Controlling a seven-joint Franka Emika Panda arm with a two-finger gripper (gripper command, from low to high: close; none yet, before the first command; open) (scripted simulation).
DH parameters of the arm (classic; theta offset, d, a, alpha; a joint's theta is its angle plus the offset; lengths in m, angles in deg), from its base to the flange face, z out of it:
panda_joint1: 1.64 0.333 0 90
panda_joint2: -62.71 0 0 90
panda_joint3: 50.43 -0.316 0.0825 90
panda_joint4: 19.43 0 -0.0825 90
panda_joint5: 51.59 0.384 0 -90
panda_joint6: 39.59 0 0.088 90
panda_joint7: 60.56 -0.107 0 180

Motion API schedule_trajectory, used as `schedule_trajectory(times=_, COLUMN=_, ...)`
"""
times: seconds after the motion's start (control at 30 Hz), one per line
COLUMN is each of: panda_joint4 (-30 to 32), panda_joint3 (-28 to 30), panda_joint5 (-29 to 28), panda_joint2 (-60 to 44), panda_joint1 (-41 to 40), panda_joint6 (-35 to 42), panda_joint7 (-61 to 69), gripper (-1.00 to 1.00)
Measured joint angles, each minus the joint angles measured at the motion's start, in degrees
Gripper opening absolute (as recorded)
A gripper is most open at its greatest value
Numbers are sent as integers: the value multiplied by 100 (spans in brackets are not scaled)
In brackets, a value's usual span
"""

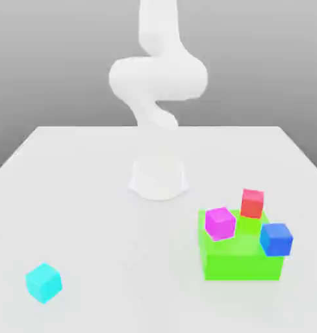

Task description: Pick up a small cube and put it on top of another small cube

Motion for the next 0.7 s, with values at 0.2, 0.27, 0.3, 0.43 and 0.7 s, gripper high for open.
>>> schedule_trajectory(times=0.2, panda_joint4=289, panda_joint3=408, panda_joint5=123, panda_joint2=-1277, panda_joint1=-208, panda_joint6=-559, panda_joint7=-24, gripper=0)
schedule_trajectory(times=0.27, panda_joint4=384, panda_joint3=544, panda_joint5=175, panda_joint2=-1691, panda_joint1=-277, panda_joint6=-742, panda_joint7=-23, gripper=0)
schedule_trajectory(times=0.3, panda_joint4=431, panda_joint3=610, panda_joint5=205, panda_joint2=-1898, panda_joint1=-314, panda_joint6=-834, panda_joint7=-20, gripper=0)
schedule_trajectory(times=0.43, panda_joint4=618, panda_joint3=871, panda_joint5=340, panda_joint2=-2729, panda_joint1=-464, panda_joint6=-1196, panda_joint7=4, gripper=0)
schedule_trajectory(times=0.7, panda_joint4=991, panda_joint3=1234, panda_joint5=688, panda_joint2=-4400, panda_joint1=-982, panda_joint6=-1916, panda_joint7=107, gripper=0)
